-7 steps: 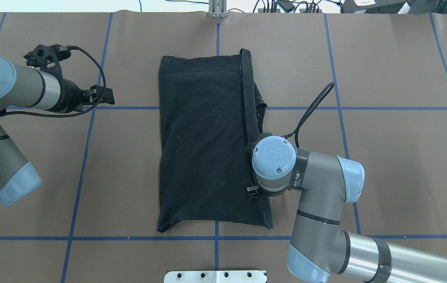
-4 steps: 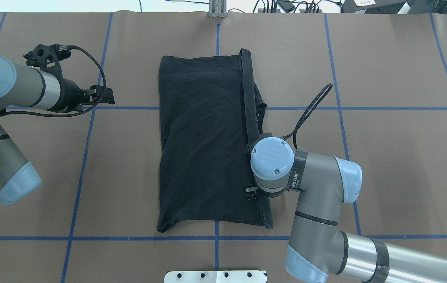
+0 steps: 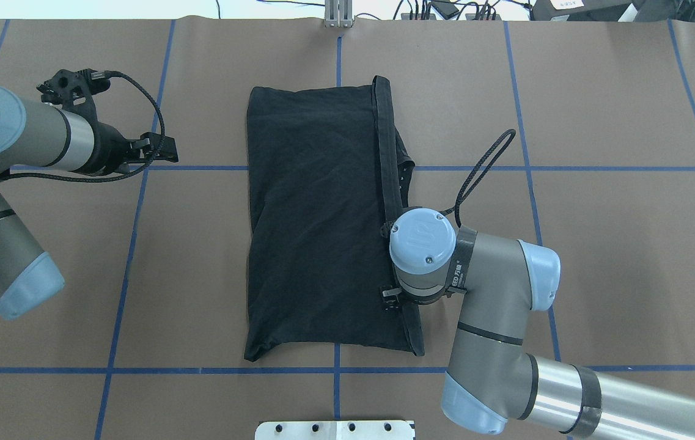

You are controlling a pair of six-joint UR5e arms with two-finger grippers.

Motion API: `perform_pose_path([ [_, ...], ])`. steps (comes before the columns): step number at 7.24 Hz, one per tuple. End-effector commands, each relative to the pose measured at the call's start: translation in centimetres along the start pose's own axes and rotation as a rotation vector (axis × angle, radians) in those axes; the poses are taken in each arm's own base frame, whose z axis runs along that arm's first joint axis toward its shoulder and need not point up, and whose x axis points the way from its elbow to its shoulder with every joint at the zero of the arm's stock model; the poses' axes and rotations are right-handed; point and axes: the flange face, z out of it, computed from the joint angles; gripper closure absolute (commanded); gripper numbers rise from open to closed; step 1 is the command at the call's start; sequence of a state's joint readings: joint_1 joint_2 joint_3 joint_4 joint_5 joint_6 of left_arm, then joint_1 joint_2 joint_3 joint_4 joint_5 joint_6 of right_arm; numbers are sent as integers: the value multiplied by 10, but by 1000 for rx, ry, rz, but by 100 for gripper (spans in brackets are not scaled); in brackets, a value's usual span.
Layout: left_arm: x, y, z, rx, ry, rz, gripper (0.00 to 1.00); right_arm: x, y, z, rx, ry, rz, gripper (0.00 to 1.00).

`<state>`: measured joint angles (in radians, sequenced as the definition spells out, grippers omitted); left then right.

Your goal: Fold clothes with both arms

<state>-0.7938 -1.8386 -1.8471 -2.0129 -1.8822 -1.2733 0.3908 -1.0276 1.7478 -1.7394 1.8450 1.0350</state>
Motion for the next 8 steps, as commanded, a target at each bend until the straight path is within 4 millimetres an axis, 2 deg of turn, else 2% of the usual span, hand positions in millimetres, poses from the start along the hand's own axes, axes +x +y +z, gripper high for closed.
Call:
perform_pose_path([
  [1,2,1,0,-1,3,-2,0,14,-7,0,-14,1,16,0],
  [3,4,0,0,0,6,0,0,34,-5,12,-25,27,30,0],
  [4,5,0,-1,0,7,1,0,56,-9,13,-23,39,49,0],
  [6,5,0,-1,0,7,1,0,114,10,10,-23,58,15,0],
  [7,5,0,-1,0,7,2,0,119,10,-6,-6,35,18,0],
  [8,5,0,0,1,5,3,0,108,6,-25,-9,-19,23,0],
])
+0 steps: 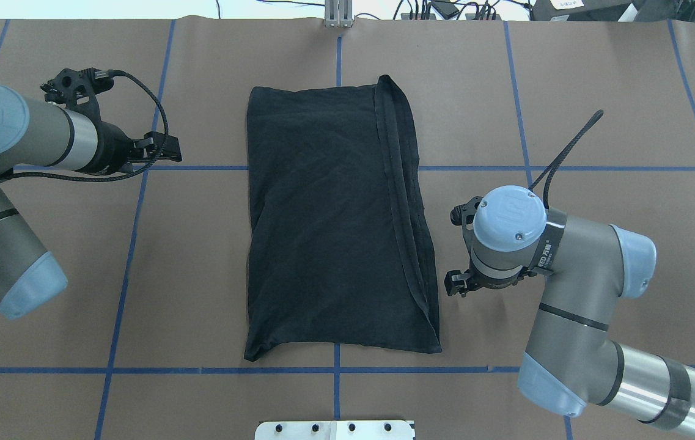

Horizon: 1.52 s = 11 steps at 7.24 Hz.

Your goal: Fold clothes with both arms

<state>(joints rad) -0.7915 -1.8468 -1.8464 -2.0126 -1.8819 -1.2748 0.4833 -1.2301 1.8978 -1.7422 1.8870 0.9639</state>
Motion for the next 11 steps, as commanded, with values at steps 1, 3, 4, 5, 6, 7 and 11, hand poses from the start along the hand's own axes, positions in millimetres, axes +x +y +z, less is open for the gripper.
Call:
perform_pose_path([
  [1,-2,-1,4,-1,-7,1,0,-27,-8,-42,29,-87,-9,0],
  [3,2,-2,4,1,-1,3,0,-61,19,-29,12,-86,-73,0],
  [4,2,-2,4,-1,-1,3,0,-69,28,-17,9,-66,-91,0],
  [5,2,-2,4,-1,-1,3,0,-73,27,-7,6,-51,-94,0],
  [6,2,-2,4,-1,-1,3,0,-78,29,-6,3,-52,-101,0],
  [7,2,-2,4,-1,-1,3,0,-84,30,-9,5,-60,-107,0],
  [11,4,-2,3,0,2,1,0,-84,23,8,-9,-33,-105,0],
])
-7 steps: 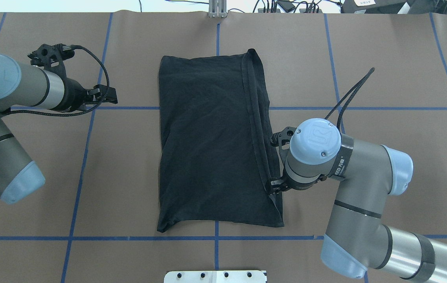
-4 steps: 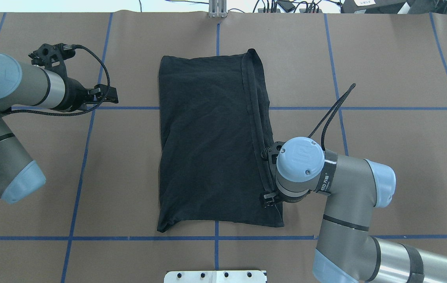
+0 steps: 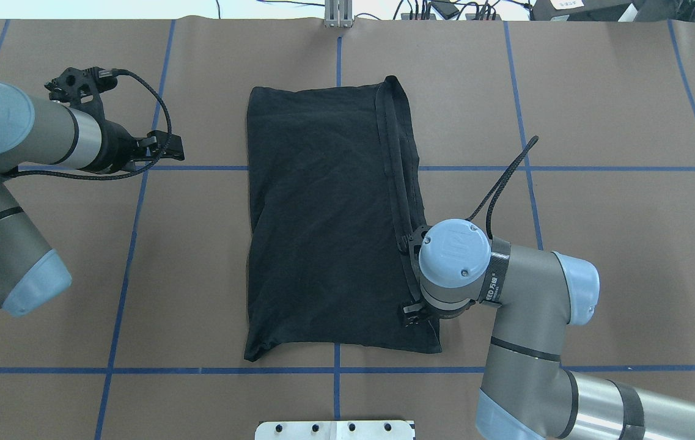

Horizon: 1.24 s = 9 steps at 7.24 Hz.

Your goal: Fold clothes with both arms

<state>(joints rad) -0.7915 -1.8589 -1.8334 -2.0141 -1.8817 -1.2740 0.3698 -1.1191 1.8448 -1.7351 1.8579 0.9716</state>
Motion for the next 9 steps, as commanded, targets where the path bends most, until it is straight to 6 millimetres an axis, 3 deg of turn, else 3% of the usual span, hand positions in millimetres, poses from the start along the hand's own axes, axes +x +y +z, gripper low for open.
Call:
perform_pose_path([
  [1,0,0,0,0,0,-2,0,3,-4,11,-11,19,5,0],
  [4,0,0,0,1,0,-4,0,29,-23,4,1,27,41,0],
  [7,0,0,0,1,0,-2,0,67,-27,16,-16,64,84,0],
  [8,0,0,0,1,0,-2,0,68,-29,10,-8,55,82,0],
  [9,0,0,0,1,0,-2,0,72,-37,-12,1,14,99,0],
])
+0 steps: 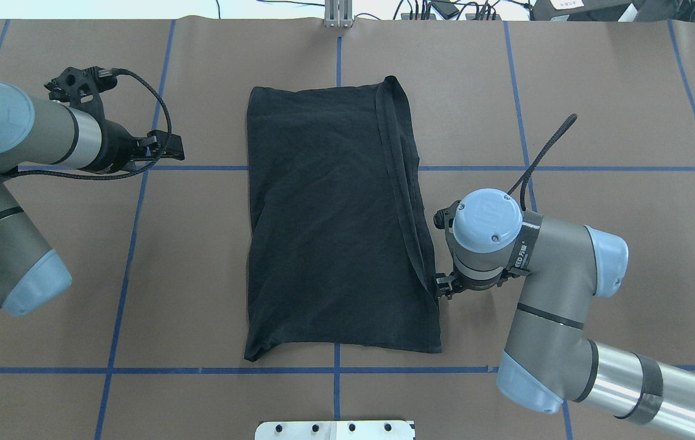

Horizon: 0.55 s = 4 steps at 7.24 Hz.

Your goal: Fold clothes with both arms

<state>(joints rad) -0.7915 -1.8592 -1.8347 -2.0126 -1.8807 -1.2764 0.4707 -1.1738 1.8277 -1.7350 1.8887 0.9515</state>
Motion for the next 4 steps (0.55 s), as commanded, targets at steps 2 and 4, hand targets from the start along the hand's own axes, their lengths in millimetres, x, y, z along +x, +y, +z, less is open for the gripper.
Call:
perform_pose_path([
  [2,-2,0,1,1,-3,5,0,-4,-21,-55,39,-101,15,0],
  [4,-4,-1,5,-2,-10,4,0,-51,-46,-55,46,-94,1,0],
])
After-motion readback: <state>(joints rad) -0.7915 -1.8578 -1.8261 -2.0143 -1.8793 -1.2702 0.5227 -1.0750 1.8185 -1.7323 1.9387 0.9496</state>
